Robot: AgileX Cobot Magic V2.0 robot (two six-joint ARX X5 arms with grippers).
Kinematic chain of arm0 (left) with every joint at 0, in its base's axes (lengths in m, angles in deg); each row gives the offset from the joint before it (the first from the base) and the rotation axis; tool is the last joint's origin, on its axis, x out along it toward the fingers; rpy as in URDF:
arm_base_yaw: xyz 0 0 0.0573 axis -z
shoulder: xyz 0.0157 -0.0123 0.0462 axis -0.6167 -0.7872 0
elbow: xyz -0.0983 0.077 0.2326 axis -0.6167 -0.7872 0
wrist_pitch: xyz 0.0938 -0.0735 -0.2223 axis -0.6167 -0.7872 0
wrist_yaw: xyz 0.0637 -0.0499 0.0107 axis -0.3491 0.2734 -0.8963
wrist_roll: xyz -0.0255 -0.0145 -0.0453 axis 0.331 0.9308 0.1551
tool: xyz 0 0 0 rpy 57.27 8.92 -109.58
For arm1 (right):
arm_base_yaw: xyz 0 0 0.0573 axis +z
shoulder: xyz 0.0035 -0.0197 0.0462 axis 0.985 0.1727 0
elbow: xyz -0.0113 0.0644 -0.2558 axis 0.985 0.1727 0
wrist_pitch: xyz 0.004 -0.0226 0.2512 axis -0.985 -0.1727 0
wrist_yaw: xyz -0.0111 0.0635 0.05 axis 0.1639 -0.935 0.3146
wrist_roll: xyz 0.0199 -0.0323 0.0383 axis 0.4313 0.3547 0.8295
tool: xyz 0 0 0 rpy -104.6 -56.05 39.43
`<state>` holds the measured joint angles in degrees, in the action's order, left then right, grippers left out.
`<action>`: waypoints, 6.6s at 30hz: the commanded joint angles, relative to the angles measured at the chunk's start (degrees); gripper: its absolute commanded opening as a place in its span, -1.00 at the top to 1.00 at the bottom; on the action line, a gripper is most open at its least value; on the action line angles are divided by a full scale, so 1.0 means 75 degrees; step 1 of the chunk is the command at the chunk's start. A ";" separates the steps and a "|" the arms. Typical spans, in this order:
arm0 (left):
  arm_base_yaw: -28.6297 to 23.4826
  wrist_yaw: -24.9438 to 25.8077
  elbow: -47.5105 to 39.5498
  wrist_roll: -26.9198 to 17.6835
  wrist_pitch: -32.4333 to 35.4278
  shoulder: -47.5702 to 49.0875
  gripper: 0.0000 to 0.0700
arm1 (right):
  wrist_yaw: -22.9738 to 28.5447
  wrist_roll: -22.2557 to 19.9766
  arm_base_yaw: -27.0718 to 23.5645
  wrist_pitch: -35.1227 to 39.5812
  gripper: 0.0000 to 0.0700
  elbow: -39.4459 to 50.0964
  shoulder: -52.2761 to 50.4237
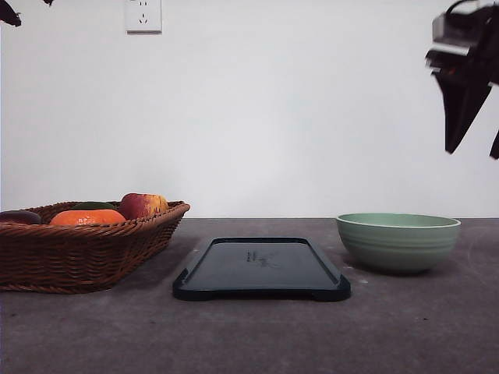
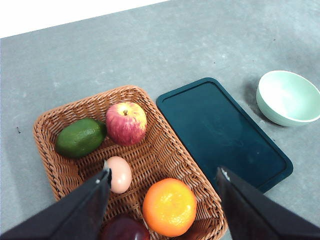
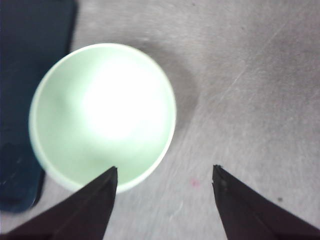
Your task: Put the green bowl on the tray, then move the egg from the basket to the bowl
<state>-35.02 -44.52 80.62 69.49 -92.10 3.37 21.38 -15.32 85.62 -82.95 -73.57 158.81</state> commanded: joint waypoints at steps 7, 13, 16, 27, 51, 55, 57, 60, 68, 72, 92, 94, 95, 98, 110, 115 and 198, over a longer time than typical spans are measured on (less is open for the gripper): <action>0.0012 0.0044 0.0175 0.0009 0.0079 -0.0055 -0.23 | -0.0376 0.0131 -0.0085 0.0029 -0.07 -0.0845 0.1468; 0.0012 0.0044 0.0175 0.0009 0.0079 -0.0055 -0.23 | -0.0396 0.0125 -0.0082 0.0146 -0.07 -0.1058 0.2213; 0.0012 0.0044 0.0175 0.0009 0.0079 -0.0055 -0.23 | -0.0396 0.0125 -0.0082 0.0189 -0.07 -0.1058 0.2469; 0.0012 0.0044 0.0175 0.0009 0.0079 -0.0055 -0.23 | -0.0609 0.0107 -0.0082 0.0062 1.00 -0.1080 0.2774; 0.0012 0.0044 0.0175 0.0012 0.0062 -0.0064 -0.23 | -0.0775 0.0121 0.1530 -0.2538 1.00 -0.4486 0.2952; 0.0012 0.0044 0.0175 0.0036 0.0055 -0.0064 -0.23 | -0.0721 0.0137 0.1988 -0.1940 1.00 -0.4491 0.3155; 0.0012 0.0044 0.0175 0.0038 0.0055 -0.0064 -0.23 | -0.0706 0.0159 0.2178 -0.1655 1.00 -0.4494 0.3290; 0.0012 0.0044 0.0175 0.0038 0.0050 -0.0064 -0.23 | -0.0682 0.0202 0.2374 -0.1349 1.00 -0.4497 0.3541; 0.0012 0.0044 0.0175 0.0038 0.0052 -0.0064 -0.23 | -0.0543 0.0302 0.2546 -0.1189 1.00 -0.4497 0.4368; 0.0012 0.0044 0.0175 0.0038 0.0050 -0.0064 -0.23 | -0.0539 0.0310 0.2582 -0.1062 1.00 -0.4497 0.4721; 0.0012 0.0044 0.0175 0.0038 -0.0002 -0.0064 -0.23 | -0.0362 0.0326 0.2758 -0.0983 0.32 -0.4605 0.4740; 0.0012 0.0044 0.0175 0.0038 -0.0006 -0.0064 -0.23 | -0.0369 0.0329 0.2756 -0.1028 0.32 -0.4619 0.4511; 0.0012 0.0044 0.0175 0.0036 -0.0006 -0.0064 -0.23 | -0.0370 0.0329 0.2771 -0.1064 0.32 -0.4619 0.4361; 0.0009 0.0042 0.0175 0.0035 -0.0006 -0.0064 -0.23 | -0.0361 0.0329 0.2859 -0.0997 0.32 -0.4559 0.3937; 0.0012 0.0047 0.0175 0.0038 -0.0054 -0.0064 -0.23 | -0.0170 0.0329 0.3198 0.1817 0.32 -0.1311 0.1381; 0.0072 0.0050 0.0175 0.0045 -0.0198 -0.0064 -0.23 | 0.0034 0.0309 0.3106 0.2615 0.32 0.0275 0.0199; 0.1475 -0.3800 0.2407 0.2124 0.0094 -0.7321 0.14 | 0.1244 0.0020 0.3034 0.3101 0.32 0.3902 -0.4013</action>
<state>-24.07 -72.73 97.34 84.81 -91.94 -50.16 30.63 -14.93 108.02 -59.83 -44.15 128.21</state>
